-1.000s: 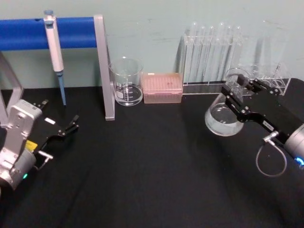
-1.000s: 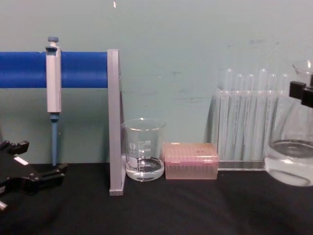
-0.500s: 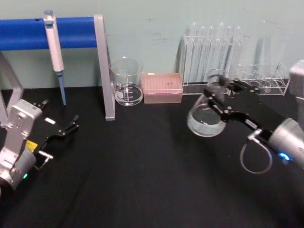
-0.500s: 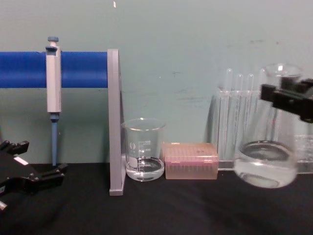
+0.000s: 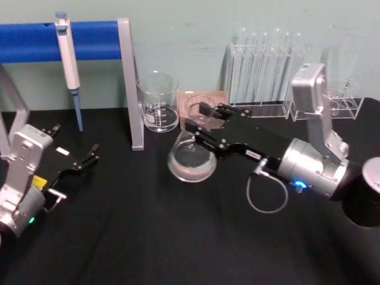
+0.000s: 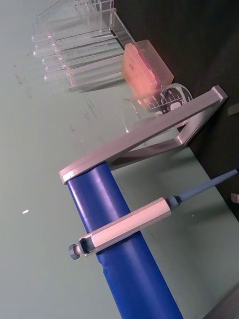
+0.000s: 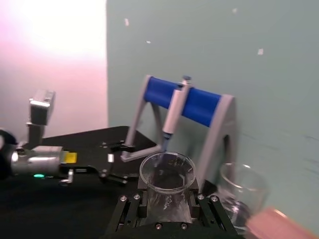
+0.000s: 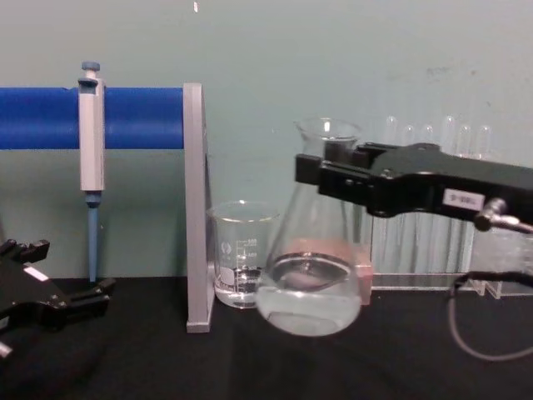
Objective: Grasp the erlenmeyer flask with one hand, shake it three times, then place it back.
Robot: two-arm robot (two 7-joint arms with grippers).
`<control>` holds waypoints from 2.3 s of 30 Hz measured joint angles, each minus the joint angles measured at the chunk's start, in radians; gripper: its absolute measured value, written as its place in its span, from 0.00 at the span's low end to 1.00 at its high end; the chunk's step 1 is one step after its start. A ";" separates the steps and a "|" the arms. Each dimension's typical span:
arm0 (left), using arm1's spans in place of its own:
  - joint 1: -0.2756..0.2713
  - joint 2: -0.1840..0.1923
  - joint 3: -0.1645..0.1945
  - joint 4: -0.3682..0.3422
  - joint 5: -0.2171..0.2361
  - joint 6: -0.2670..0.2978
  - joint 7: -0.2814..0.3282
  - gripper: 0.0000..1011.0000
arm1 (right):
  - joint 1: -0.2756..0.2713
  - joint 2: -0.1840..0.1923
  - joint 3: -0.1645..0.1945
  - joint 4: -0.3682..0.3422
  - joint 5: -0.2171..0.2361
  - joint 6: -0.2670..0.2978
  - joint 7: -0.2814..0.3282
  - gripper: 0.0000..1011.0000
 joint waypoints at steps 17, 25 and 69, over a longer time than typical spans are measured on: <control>0.000 0.000 0.000 0.000 0.000 0.000 0.000 0.99 | 0.063 0.001 -0.071 0.052 0.049 -0.014 0.051 0.44; 0.000 0.000 0.000 0.000 0.000 0.000 0.000 0.99 | 0.075 0.015 -0.090 0.054 0.061 -0.019 0.051 0.44; 0.000 0.000 0.000 0.000 0.000 0.000 0.000 0.99 | 0.128 0.050 -0.162 0.208 0.099 -0.072 0.157 0.44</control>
